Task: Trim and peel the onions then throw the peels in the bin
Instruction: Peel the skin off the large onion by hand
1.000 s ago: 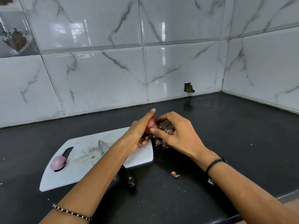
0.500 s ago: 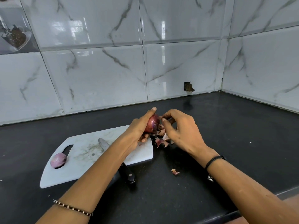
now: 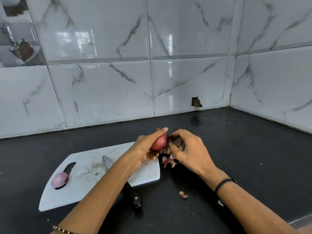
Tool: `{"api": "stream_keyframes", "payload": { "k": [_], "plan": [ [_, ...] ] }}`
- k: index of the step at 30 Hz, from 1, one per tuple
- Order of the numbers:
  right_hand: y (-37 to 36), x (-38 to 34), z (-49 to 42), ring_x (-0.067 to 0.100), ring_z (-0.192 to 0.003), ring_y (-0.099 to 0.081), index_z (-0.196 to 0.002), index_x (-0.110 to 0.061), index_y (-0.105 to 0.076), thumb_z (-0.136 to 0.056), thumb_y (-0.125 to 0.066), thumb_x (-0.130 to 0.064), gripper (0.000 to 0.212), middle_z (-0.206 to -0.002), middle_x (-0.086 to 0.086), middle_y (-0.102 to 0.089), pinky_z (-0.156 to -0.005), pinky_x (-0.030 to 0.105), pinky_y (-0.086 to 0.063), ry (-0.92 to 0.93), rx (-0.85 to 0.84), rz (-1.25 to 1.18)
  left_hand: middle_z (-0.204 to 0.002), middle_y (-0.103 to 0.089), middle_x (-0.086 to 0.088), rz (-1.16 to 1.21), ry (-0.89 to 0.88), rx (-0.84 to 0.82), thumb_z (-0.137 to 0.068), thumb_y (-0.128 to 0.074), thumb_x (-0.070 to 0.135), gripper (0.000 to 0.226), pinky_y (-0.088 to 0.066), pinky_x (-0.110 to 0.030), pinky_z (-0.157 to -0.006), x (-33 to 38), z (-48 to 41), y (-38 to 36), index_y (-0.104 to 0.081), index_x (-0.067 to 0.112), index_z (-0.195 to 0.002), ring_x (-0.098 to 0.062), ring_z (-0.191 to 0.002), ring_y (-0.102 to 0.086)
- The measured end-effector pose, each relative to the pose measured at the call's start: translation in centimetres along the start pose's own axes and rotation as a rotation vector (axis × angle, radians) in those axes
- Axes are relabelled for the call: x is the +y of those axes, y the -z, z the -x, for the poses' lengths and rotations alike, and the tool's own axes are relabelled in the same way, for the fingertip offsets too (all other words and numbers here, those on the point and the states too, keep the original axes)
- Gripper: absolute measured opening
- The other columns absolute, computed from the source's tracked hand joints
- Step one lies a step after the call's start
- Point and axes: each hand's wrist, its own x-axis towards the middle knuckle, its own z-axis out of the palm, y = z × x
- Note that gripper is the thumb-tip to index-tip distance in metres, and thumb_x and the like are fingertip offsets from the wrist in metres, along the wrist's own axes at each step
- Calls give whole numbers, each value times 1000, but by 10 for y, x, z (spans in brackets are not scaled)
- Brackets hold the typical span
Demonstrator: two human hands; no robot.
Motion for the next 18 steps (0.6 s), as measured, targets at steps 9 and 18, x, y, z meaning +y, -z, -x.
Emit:
{"api": "stream_keyframes", "payload": {
  "k": [9,18],
  "plan": [
    [1,0,-2,6,-85,-67,-117,-18,-63,-97,-59,-20,20,-97,-5,-68,-79,26,-58,-4,10,-152,-115,-71,-10,3,-177,-8,-71,-91,21,48,-63,-41,-82,-9,-1,-4,-71,16,-115,-25,-98,-74],
    [0,-1,-2,0,-90,-63,-108,-21,-67,-93,-67,-46,28,-98,-12,-68,-75,13,-50,-24,51,-126,-109,-71,7,-311,-436,78,-61,-95,16,57,-59,-25,-84,-16,-10,-3,-69,27,-110,-11,-105,-67]
  ]
}}
